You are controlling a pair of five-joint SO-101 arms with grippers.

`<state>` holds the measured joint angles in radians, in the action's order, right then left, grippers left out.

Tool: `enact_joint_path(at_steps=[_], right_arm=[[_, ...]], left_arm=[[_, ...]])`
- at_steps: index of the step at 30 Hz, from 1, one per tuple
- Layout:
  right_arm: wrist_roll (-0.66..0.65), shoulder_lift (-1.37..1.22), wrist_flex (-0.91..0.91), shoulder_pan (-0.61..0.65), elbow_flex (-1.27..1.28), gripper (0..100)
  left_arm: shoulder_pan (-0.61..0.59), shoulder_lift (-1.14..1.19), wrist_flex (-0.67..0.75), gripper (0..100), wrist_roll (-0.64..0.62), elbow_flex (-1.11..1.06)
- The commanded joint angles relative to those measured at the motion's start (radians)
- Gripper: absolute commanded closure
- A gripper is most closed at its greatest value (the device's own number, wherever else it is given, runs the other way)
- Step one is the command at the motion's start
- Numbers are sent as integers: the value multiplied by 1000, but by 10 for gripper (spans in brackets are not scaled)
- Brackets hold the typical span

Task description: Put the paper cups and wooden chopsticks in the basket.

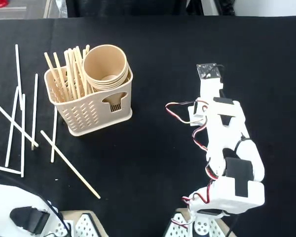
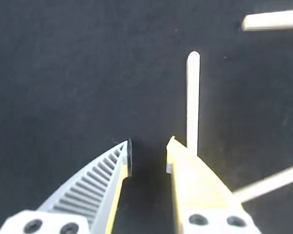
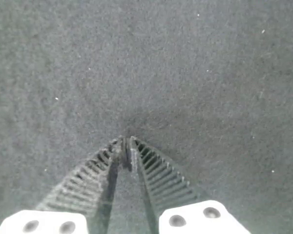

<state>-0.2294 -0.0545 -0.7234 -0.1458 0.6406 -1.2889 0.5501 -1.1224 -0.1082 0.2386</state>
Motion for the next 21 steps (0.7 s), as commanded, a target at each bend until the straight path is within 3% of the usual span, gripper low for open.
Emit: enact_joint_path(at_steps=[1, 10, 16, 21], right_arm=[[-9, 12, 6, -8, -5, 986], [-9, 13, 6, -8, -5, 986], [-9, 13, 6, -8, -5, 986], [-9, 13, 6, -8, -5, 986]], left_arm=[[22, -89, -110, 846, -12, 150], [82, 80, -26, 826, -14, 186], [42, 276, -18, 832, -40, 298], [28, 333, -77, 977, -31, 403]])
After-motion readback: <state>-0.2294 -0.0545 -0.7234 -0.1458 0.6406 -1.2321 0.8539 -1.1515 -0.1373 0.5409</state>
